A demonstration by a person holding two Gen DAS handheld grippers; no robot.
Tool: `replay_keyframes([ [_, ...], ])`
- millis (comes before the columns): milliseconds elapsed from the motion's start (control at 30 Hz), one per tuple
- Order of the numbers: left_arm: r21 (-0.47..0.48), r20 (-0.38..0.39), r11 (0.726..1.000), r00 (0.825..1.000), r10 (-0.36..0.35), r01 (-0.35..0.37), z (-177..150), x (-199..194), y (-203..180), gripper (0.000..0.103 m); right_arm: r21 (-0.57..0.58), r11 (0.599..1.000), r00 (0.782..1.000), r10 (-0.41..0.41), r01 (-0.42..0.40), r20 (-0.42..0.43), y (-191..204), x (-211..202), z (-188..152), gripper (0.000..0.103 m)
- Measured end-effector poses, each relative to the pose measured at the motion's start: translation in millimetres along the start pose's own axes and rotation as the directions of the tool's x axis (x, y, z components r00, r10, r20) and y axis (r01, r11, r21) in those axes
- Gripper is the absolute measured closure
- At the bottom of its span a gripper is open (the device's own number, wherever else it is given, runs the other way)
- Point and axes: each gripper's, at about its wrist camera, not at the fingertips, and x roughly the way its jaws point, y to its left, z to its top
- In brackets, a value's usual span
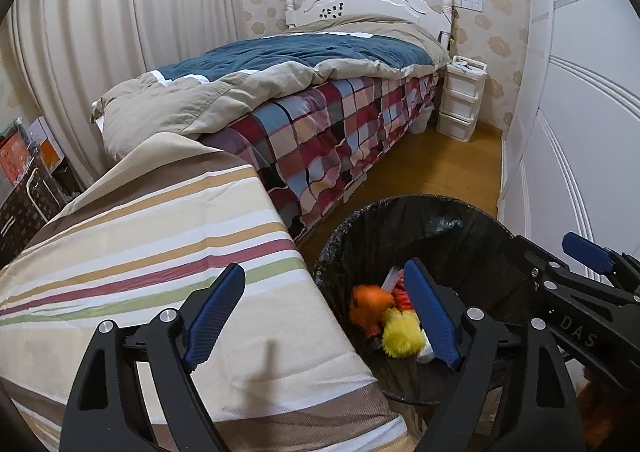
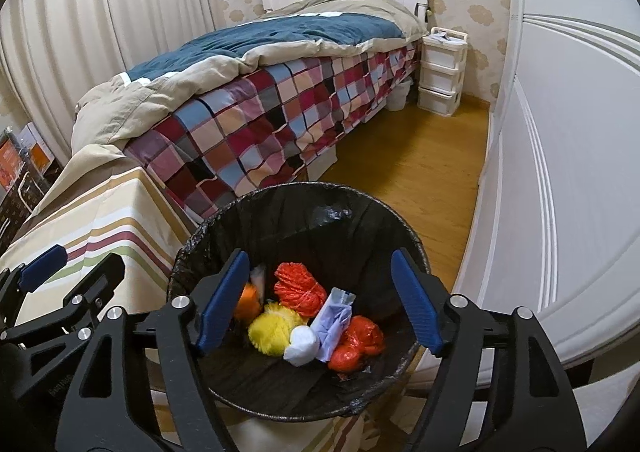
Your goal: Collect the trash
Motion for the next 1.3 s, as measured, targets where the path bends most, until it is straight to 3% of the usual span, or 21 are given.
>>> replay_keyframes([
  [267,-0.014,0.021,1.0,1.0,0.004,-0.004,-7,-19,9,0.02,0.005,1.0,1.0,-0.006,0.006,0.017,0,-17,-7,0.025],
  [1300,-0.123,0.068,0.989,0.993,0.095,-0.086,-53,-94,68,0.018,-0.079,0.996,0.997,0.04,-0.034,0.072,41,-83,-46,0.024],
])
